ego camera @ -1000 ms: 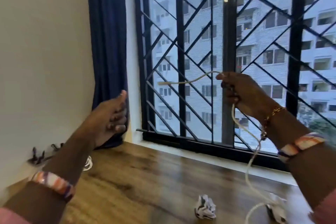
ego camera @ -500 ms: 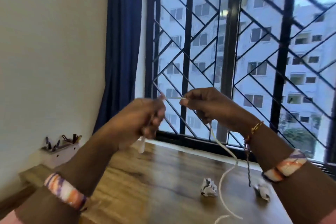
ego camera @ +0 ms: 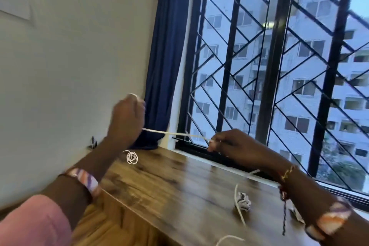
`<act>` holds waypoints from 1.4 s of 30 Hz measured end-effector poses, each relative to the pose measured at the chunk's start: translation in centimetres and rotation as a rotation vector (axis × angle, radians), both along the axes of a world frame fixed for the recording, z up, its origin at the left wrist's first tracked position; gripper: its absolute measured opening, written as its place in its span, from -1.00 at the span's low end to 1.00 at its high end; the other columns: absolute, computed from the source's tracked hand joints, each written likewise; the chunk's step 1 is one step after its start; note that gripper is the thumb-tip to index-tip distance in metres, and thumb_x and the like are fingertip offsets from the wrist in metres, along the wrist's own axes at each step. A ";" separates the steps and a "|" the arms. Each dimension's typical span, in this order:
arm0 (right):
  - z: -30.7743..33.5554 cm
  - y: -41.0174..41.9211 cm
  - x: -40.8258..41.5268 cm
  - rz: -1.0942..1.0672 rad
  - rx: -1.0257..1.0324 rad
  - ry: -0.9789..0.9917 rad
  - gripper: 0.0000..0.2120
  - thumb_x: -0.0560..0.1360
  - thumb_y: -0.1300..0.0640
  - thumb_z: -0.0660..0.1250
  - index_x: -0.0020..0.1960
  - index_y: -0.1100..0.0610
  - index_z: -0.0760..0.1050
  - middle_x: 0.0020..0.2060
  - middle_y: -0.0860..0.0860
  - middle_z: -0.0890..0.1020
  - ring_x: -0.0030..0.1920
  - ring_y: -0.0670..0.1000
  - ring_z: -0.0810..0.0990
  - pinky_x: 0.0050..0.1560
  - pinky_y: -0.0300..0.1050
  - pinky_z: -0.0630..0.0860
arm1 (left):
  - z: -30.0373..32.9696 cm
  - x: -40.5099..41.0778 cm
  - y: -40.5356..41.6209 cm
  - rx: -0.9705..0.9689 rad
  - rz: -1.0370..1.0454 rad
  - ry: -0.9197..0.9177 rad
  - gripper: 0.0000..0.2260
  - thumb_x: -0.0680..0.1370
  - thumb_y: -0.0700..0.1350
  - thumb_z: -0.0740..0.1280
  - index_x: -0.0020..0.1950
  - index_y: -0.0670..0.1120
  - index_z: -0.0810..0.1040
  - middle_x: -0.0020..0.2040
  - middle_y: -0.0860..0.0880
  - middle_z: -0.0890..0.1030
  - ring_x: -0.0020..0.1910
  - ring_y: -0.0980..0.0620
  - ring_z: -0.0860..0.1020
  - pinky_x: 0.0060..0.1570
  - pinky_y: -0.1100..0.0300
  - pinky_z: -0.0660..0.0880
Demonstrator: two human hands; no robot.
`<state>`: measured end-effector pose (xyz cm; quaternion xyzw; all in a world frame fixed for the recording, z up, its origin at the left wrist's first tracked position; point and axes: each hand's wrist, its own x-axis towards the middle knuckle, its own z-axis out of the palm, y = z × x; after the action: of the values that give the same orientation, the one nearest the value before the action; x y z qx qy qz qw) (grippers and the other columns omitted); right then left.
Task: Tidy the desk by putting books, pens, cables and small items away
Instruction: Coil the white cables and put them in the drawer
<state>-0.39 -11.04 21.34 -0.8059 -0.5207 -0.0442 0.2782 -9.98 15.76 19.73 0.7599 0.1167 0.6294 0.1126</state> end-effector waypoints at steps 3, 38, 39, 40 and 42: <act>1.6 1.2 1.7 -0.230 0.063 -0.299 -0.79 0.58 0.01 0.17 -0.15 -0.06 0.54 -0.31 -0.03 0.53 -0.24 0.02 0.53 -0.23 -0.13 0.34 | -0.2 0.2 -2.6 0.270 0.132 0.773 -0.84 0.58 -0.20 0.17 -0.22 -0.12 0.39 -0.20 -0.12 0.52 -0.24 -0.09 0.53 -0.20 0.13 0.38; 6.9 -4.4 12.6 -0.148 0.316 -0.288 -0.81 0.52 -0.02 0.26 -0.17 -0.02 0.60 -0.53 -0.08 0.39 -0.56 -0.17 0.30 -0.46 -0.24 0.27 | 4.5 7.0 -14.0 -0.542 -1.604 0.573 -0.75 0.44 0.07 0.36 -0.30 -0.08 0.56 -0.62 0.06 0.39 -0.62 0.17 0.36 -0.54 0.36 0.38; 6.5 -3.6 11.9 -0.114 0.282 -0.206 -0.81 0.54 0.00 0.24 -0.15 -0.01 0.60 -0.52 -0.08 0.39 -0.56 -0.16 0.31 -0.50 -0.24 0.30 | 5.3 6.5 -14.0 -0.662 -1.769 0.390 -0.83 0.41 0.00 0.37 -0.30 -0.08 0.57 -0.61 0.06 0.42 -0.60 0.19 0.39 -0.54 0.37 0.42; 6.0 -2.8 10.9 -0.080 0.236 -0.111 -0.80 0.56 0.03 0.22 -0.12 0.02 0.60 -0.50 -0.06 0.40 -0.54 -0.13 0.34 -0.54 -0.25 0.34 | 6.2 6.1 -13.8 -0.775 -1.883 0.183 -0.84 0.43 -0.05 0.31 -0.31 -0.09 0.55 -0.59 0.06 0.45 -0.58 0.20 0.42 -0.53 0.38 0.44; 4.7 -1.4 8.9 -0.021 0.121 0.061 -0.82 0.58 0.13 0.20 -0.01 0.15 0.56 -0.48 0.01 0.40 -0.52 -0.04 0.38 -0.56 -0.25 0.38 | 7.6 5.8 -12.5 -0.974 -1.917 -0.244 -0.83 0.46 -0.14 0.21 -0.32 -0.10 0.49 -0.53 0.06 0.51 -0.51 0.19 0.48 -0.51 0.41 0.46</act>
<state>8.50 -12.47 26.06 -0.7939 -0.5001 -0.0541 0.3415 -4.13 3.26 27.37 0.3409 -0.3007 0.2366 0.8587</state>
